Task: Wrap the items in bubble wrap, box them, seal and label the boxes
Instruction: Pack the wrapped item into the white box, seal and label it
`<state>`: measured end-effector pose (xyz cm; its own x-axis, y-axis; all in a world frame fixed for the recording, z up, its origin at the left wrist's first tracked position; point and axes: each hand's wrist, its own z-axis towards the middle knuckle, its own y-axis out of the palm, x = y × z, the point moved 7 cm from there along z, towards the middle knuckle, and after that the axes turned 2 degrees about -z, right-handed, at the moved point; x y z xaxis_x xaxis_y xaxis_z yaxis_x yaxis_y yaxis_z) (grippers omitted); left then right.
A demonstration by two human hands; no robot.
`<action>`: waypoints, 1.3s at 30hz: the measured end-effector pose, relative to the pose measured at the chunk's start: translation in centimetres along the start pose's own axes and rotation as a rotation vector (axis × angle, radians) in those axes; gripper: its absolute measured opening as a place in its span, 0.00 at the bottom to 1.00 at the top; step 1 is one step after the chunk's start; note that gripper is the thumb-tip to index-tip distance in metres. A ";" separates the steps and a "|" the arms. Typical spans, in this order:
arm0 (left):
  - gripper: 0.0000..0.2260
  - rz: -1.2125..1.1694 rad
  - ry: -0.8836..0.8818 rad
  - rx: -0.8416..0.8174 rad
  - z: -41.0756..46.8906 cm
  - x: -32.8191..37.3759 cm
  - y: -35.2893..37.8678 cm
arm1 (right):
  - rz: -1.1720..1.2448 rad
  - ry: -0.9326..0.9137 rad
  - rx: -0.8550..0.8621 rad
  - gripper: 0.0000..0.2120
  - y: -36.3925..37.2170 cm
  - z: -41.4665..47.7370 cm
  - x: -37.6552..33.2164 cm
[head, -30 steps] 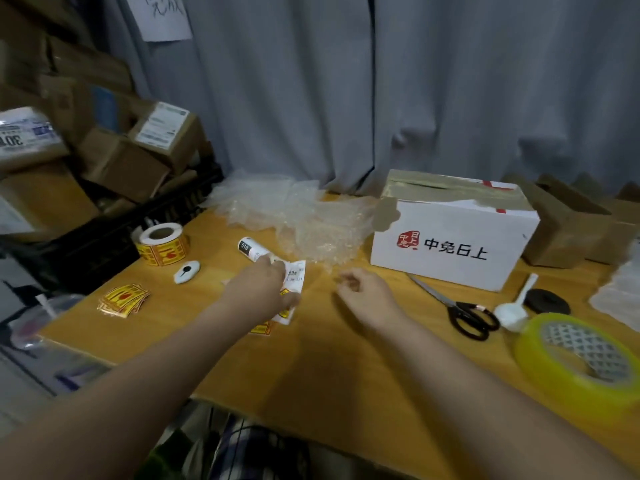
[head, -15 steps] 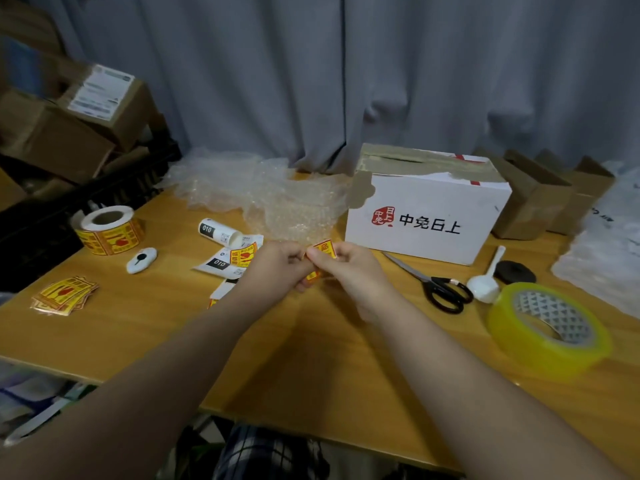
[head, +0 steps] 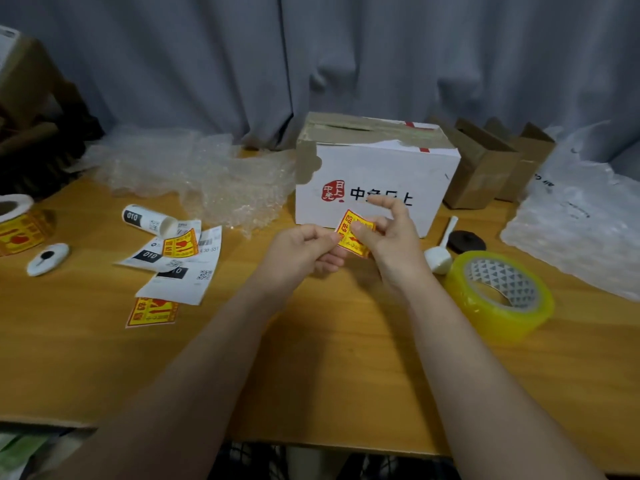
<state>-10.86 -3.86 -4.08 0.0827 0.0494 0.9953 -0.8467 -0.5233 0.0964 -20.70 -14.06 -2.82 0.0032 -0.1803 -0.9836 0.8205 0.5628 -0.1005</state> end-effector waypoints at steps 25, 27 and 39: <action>0.06 -0.142 0.165 0.005 0.0 -1.0 -0.1 | -0.062 -0.325 -0.221 0.09 0.6 -1.4 -1.4; 0.06 -0.125 0.169 -0.008 0.2 -1.1 -0.1 | -0.065 -0.315 -0.227 0.09 0.6 -1.3 -1.3; 0.07 -0.117 0.171 -0.009 0.2 -1.2 -0.1 | -0.028 -0.245 -0.244 0.09 0.7 -1.1 -0.6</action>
<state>-10.76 -4.03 -5.26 0.0911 0.2539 0.9629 -0.8410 -0.4982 0.2109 -20.76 -12.67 -2.45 0.1445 -0.3701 -0.9177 0.6612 0.7261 -0.1888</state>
